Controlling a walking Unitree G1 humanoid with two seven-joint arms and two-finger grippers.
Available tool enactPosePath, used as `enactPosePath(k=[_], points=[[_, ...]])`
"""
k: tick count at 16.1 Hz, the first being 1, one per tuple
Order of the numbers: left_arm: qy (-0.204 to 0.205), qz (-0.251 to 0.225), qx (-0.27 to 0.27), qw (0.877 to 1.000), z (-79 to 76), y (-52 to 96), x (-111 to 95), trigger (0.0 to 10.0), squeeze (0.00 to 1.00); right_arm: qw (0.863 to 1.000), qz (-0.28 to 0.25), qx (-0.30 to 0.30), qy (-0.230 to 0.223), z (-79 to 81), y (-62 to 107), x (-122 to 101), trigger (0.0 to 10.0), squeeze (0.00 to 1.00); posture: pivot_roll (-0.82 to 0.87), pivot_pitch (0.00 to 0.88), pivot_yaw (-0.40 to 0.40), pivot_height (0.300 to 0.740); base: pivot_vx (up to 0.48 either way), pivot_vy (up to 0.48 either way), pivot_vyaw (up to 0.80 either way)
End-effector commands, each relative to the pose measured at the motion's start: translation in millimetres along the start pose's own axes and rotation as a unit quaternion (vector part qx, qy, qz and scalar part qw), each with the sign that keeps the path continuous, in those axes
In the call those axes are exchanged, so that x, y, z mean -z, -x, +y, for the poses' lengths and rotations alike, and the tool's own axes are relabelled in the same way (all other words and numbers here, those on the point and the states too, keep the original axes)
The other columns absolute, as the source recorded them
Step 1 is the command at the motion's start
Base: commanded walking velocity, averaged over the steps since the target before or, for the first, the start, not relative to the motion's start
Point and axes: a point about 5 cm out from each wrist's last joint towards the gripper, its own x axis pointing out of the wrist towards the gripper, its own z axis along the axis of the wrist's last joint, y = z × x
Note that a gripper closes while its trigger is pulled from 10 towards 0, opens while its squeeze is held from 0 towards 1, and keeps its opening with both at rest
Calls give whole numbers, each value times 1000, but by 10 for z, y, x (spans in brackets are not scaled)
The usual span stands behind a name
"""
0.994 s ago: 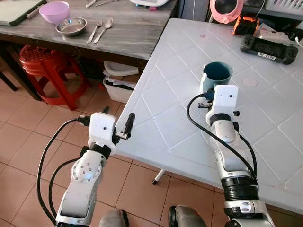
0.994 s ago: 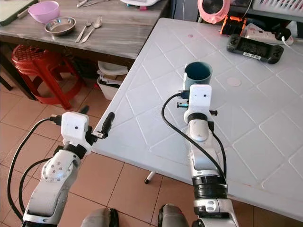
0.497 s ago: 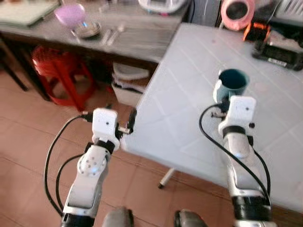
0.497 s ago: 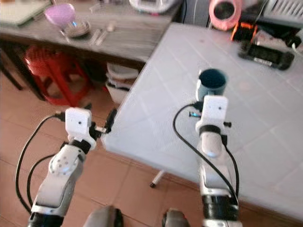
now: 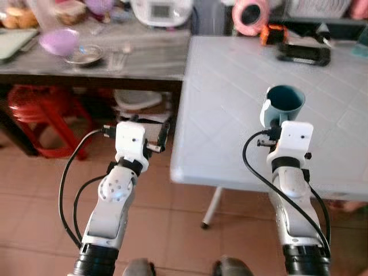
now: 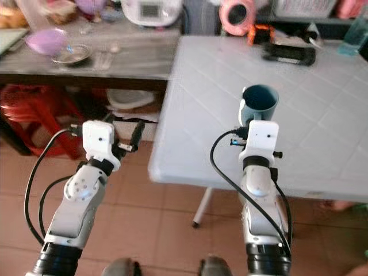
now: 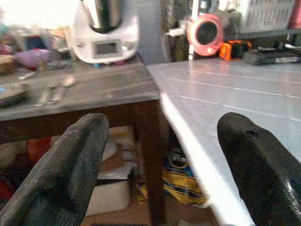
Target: Setting the table
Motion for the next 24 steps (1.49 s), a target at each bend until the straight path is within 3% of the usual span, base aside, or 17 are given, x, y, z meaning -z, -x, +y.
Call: enactPosePath(k=[1,18,24], points=[[2,5,-9,1000,71,11,26,10000,0,999,-31,-20,-9,127,-20,-141,10000,0,5,2,38,740,292,379,0],[-20,-19,-2,1000,67,-7,0,10000,0,999,-44,-25,-1,102,-30,-166,10000,0,0,0,40,740,336,340,0],[-15,-19,2,1000,39,-12,-3,10000,0,997,-62,-41,2,148,-43,-228,10000,0,2,0,36,740,480,0,0]])
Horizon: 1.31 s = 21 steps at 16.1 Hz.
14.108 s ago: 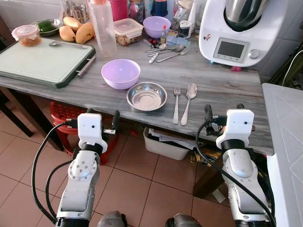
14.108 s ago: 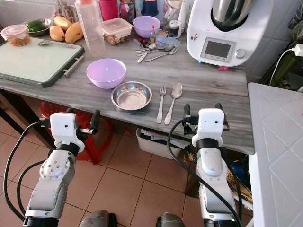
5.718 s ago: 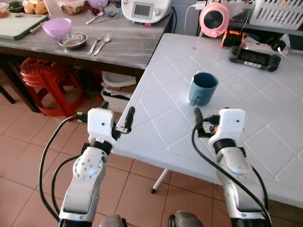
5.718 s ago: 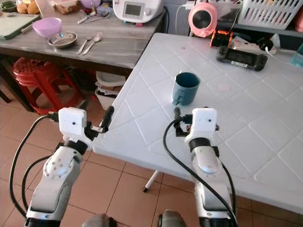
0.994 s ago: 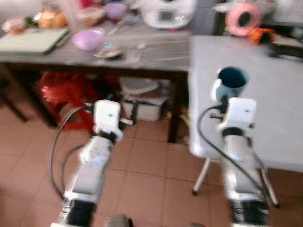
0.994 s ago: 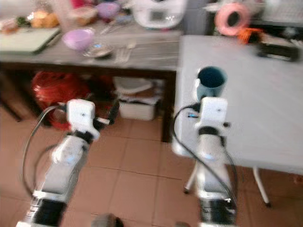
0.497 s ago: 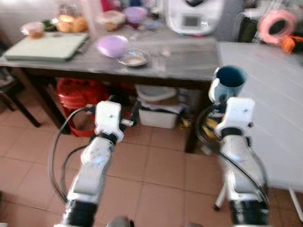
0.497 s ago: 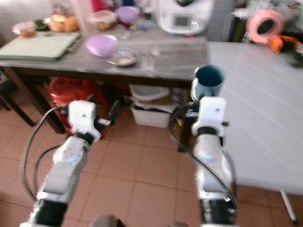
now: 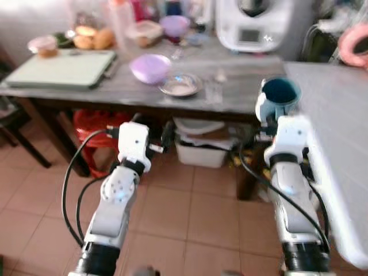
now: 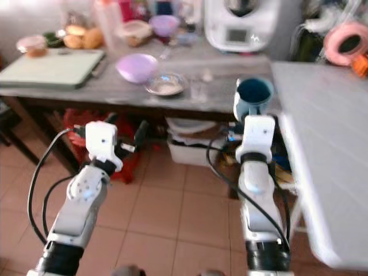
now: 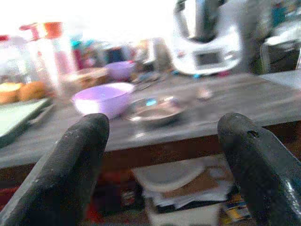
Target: Setting the table
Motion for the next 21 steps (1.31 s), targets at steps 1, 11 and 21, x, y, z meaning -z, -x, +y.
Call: enactPosePath(k=[1,11,21], points=[[-7,-1,-6,1000,44,-7,-16,10000,0,1000,-21,-11,-1,52,-7,-86,10000,0,2,0,36,740,480,0,0],[-14,-5,1,1000,30,75,-12,10000,0,999,-39,-22,21,90,-21,-131,10000,0,10,0,37,740,469,0,0],[-37,22,-60,997,262,370,14,10000,0,999,-30,-31,0,28,-96,-128,10000,0,34,20,34,740,173,0,0]])
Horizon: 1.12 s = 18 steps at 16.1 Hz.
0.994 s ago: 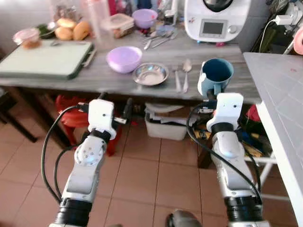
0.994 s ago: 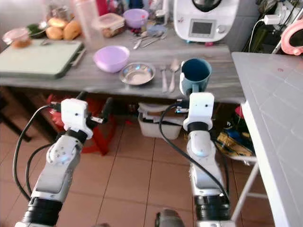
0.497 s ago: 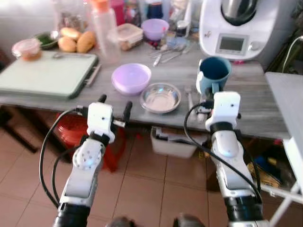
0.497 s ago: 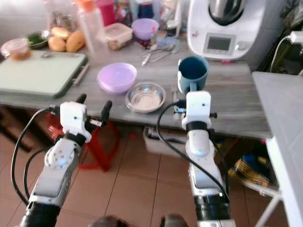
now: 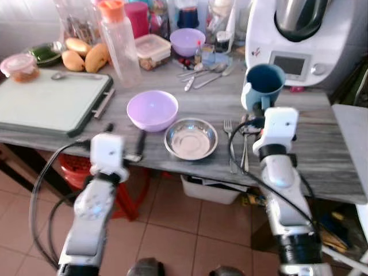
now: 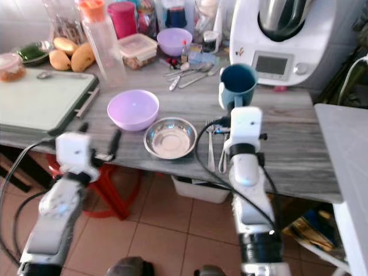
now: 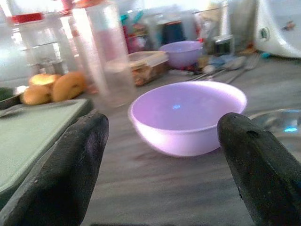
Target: Setting the table
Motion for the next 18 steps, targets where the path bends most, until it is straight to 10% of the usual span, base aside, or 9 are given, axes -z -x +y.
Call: enactPosePath(k=[1,9,18], points=[[-5,-1,1,1000,5,32,-29,10000,0,1000,-3,-4,-9,-35,-49,-18,10000,0,41,33,36,740,0,0,0],[1,2,24,1000,-54,88,-79,10000,0,1000,8,4,-10,-203,-247,-4,10000,0,64,82,50,740,0,0,200],[-12,34,46,998,10,321,-153,10000,0,994,6,-100,-30,-29,-600,-41,10000,0,143,162,91,740,0,0,0]])
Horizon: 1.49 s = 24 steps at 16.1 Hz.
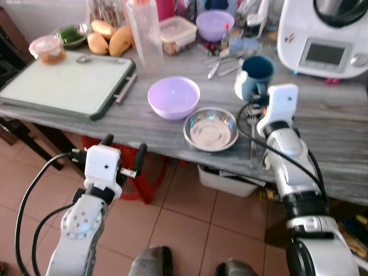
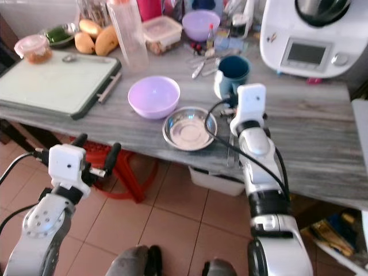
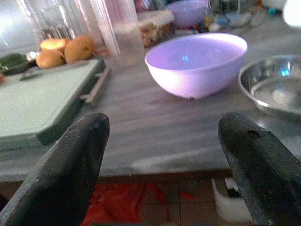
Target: Setting the table
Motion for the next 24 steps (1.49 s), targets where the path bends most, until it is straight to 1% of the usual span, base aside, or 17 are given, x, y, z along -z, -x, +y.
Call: enactPosePath(k=[1,2,3,6,11,13,16,17,18,24], points=[[-6,3,3,1000,28,35,-39,10000,0,999,-21,-27,-6,67,-74,-85,10000,0,149,168,94,740,0,0,0],[-8,7,5,1000,36,46,-46,10000,0,999,-24,-48,0,105,-109,-88,10000,0,155,172,97,740,0,0,0],[-8,8,5,1000,40,54,-50,10000,0,998,-23,-50,7,106,-122,-85,10000,0,159,174,98,740,0,0,0],[-10,14,8,1000,46,88,-61,10000,0,998,-18,-67,0,93,-154,-60,10000,0,169,183,103,740,0,0,0],[-12,22,11,1000,47,107,-79,10000,0,997,-15,-77,0,76,-180,9,10000,0,179,184,102,740,0,0,0],[-11,24,11,1000,46,103,-85,10000,0,996,-6,-93,-1,112,-185,58,10000,0,179,183,100,740,0,0,0],[-11,24,11,1000,41,92,-86,10000,0,996,-3,-90,1,94,-198,73,10000,0,176,181,99,740,0,0,0],[-10,25,11,1000,36,91,-87,10000,0,996,0,-87,4,80,-202,86,10000,302,176,180,99,740,0,0,0],[-10,24,11,1000,32,81,-87,10000,0,996,2,-85,5,69,-202,99,10000,1000,175,178,99,740,0,0,0],[-9,24,11,1000,34,37,-82,10000,0,997,-15,-72,13,31,-215,56,10000,1000,173,163,98,740,0,0,0]])
